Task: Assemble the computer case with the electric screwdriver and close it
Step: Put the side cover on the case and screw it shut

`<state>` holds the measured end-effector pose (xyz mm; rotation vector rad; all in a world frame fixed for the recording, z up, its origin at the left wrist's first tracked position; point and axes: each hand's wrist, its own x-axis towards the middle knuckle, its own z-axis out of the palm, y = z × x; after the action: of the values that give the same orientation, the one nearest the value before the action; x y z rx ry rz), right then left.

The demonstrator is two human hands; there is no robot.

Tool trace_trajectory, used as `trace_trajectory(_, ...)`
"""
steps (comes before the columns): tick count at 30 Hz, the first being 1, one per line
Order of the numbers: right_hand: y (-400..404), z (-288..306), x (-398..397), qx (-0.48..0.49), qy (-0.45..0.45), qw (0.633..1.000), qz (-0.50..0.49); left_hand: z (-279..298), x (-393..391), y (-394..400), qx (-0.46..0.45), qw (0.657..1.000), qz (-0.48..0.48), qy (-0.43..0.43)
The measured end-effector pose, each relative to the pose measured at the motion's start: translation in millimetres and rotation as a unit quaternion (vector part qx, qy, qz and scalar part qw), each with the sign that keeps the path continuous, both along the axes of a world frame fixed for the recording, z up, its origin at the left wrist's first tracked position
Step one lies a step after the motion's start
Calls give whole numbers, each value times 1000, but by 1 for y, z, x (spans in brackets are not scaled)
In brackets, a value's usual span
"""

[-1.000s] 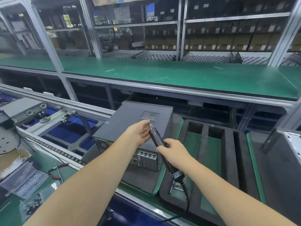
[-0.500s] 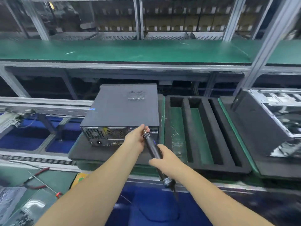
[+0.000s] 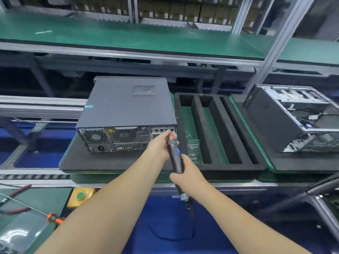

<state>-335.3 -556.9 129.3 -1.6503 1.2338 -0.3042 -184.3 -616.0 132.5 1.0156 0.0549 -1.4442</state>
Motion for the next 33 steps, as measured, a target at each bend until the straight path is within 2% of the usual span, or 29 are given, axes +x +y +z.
trace_trajectory(13,-13,-6,2,-34,24,999,-10,-4,1,-15,16,1000,10,10)
trace_trajectory(33,-13,-6,4,-44,24,999,-12,0,3,-18,25,999,10,-38)
